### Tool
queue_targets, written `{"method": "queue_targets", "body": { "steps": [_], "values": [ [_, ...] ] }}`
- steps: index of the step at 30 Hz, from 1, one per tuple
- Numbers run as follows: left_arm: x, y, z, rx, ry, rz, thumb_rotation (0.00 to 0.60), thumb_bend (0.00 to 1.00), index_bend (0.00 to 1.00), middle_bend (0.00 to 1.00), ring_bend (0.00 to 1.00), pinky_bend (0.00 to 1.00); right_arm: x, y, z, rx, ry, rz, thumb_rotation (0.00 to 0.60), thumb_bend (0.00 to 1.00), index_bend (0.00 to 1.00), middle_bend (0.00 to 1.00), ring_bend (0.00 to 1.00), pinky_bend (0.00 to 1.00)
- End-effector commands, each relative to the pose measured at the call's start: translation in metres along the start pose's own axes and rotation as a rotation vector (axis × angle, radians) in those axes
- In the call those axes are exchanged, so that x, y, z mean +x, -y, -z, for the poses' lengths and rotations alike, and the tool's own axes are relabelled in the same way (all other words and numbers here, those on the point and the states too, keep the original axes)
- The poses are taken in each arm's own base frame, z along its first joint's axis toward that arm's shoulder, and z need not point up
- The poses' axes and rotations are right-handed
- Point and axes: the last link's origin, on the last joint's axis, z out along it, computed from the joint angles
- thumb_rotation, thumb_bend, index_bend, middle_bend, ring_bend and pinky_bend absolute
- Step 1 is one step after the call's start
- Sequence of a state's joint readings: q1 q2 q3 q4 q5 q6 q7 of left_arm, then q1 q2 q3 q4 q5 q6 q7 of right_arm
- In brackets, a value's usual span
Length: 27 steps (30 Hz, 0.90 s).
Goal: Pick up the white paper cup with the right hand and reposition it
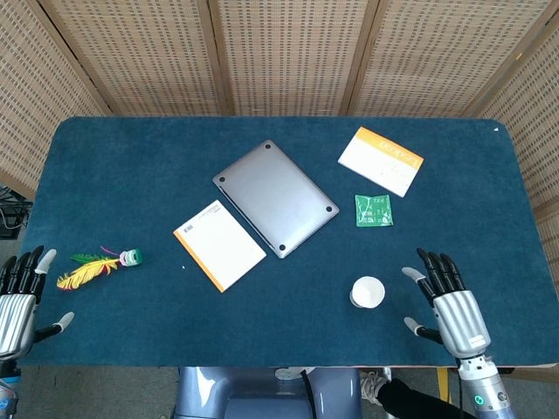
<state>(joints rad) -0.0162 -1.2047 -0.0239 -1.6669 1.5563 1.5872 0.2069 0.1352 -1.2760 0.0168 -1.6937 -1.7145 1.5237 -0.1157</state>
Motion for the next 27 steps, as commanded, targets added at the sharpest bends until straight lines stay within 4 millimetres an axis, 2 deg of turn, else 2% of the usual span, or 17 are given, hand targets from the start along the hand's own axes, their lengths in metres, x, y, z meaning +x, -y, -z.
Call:
{"method": "queue_targets", "body": {
  "steps": [1,9,27],
  "values": [
    [0.001,0.000,0.000,0.000,-0.002,0.004,0.600,0.12,0.00,0.00,0.00,0.00,-0.006,0.018,-0.010,0.038,0.058,0.029,0.600,0.23,0.29,0.00,0.00,0.00],
    [0.001,0.000,0.001,-0.007,0.005,0.011,0.600,0.12,0.00,0.00,0.00,0.00,-0.020,0.041,-0.023,0.021,0.184,0.061,0.600,0.24,0.26,0.00,0.00,0.00],
    [-0.001,0.000,0.000,-0.008,0.010,0.009,0.600,0.12,0.00,0.00,0.00,0.00,-0.041,0.050,-0.049,-0.044,0.282,0.135,0.600,0.24,0.27,0.00,0.00,0.00]
  ]
}}
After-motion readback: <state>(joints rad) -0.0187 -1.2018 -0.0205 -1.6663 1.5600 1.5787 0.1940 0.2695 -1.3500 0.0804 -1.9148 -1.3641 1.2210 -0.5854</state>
